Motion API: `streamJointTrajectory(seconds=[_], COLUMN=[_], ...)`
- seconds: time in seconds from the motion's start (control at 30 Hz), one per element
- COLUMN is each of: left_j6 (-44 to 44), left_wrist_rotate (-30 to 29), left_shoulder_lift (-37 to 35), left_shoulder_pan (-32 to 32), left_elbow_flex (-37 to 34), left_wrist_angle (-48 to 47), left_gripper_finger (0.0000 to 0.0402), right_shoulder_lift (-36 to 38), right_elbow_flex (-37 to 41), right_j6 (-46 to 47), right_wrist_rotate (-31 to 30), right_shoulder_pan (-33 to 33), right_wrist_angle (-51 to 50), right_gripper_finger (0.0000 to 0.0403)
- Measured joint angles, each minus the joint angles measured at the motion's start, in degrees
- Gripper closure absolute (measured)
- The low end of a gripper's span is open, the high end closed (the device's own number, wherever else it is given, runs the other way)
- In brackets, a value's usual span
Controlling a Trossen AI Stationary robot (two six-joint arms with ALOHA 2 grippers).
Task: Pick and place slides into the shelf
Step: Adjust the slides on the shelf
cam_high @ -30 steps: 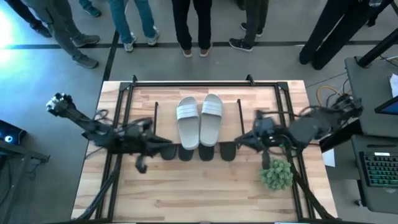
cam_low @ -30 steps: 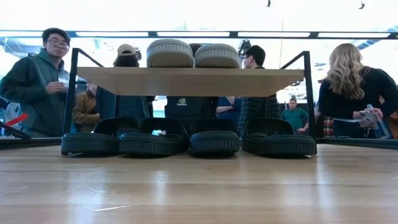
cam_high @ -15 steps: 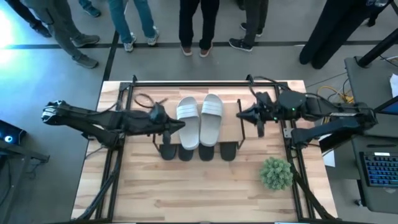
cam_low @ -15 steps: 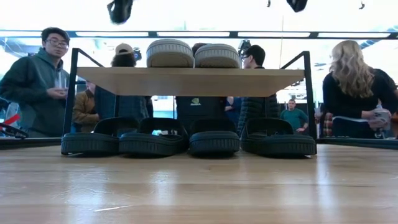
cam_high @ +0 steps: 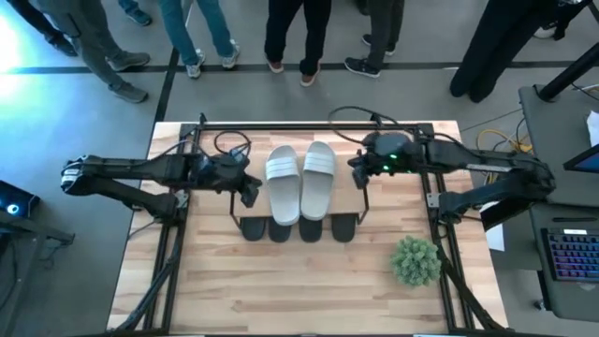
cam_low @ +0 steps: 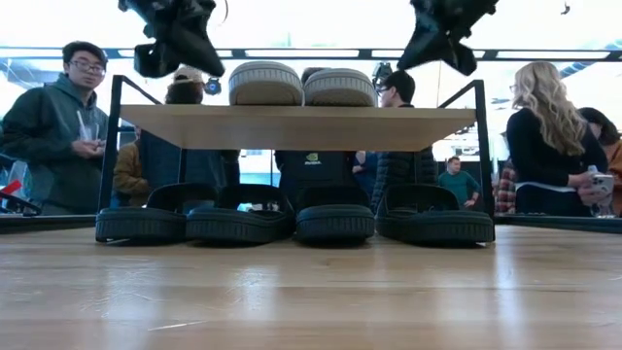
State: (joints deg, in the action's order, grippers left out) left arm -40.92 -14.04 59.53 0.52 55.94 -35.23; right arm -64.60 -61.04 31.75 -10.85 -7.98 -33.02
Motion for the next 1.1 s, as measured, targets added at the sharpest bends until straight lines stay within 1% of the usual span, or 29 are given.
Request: streamJointTrajectory(seconds=[0.1,0.23,0.3,0.43,0.57,0.7,0.93,0.97,1.03,1.1], left_j6=[-0.6,1.0,2.3,4.3,5.8,7.3,8.8,8.8,8.8,8.3], left_wrist_rotate=[4.3,4.5,4.5,4.4,4.4,4.5,4.6,4.6,4.6,4.8], left_shoulder_lift=[1.3,3.7,4.8,7.4,8.3,8.4,8.3,8.3,8.1,7.8], left_shoulder_pan=[1.0,1.1,1.4,2.7,3.8,4.9,6.7,6.7,6.7,6.6], left_elbow_flex=[-0.3,-0.8,-0.8,-0.7,-0.7,-0.7,-0.9,-0.9,-0.9,-0.8], left_wrist_angle=[-3.4,-4.1,-2.9,-2.0,1.2,2.3,2.8,2.8,2.4,0.9], left_gripper_finger=[0.0385,0.0385,0.0385,0.0385,0.0385,0.0385,0.0385,0.0385,0.0385,0.0385], right_shoulder_lift=[-5.3,-11.4,-13.6,-17.6,-21.0,-22.7,-22.5,-22.1,-21.2,-20.7], right_elbow_flex=[-4.5,-10.2,-12.6,-15.3,-17.5,-17.7,-17.7,-17.6,-17.6,-17.6], right_j6=[-2.6,-6.3,-7.1,-9.7,-10.8,-12.4,-13.7,-13.9,-14.8,-16.4], right_wrist_rotate=[0.2,0.0,-1.3,-1.5,-0.8,-0.4,0.7,0.4,-2.4,-4.3], right_shoulder_pan=[-1.8,-3.4,-3.9,-4.8,-5.1,-5.1,-5.1,-5.1,-5.5,-7.0], right_wrist_angle=[-6.1,-12.9,-16.2,-19.1,-22.0,-23.7,-24.0,-24.1,-23.9,-22.1], right_gripper_finger=[0.0394,0.0394,0.0394,0.0394,0.0394,0.0394,0.0394,0.0394,0.0394,0.0394])
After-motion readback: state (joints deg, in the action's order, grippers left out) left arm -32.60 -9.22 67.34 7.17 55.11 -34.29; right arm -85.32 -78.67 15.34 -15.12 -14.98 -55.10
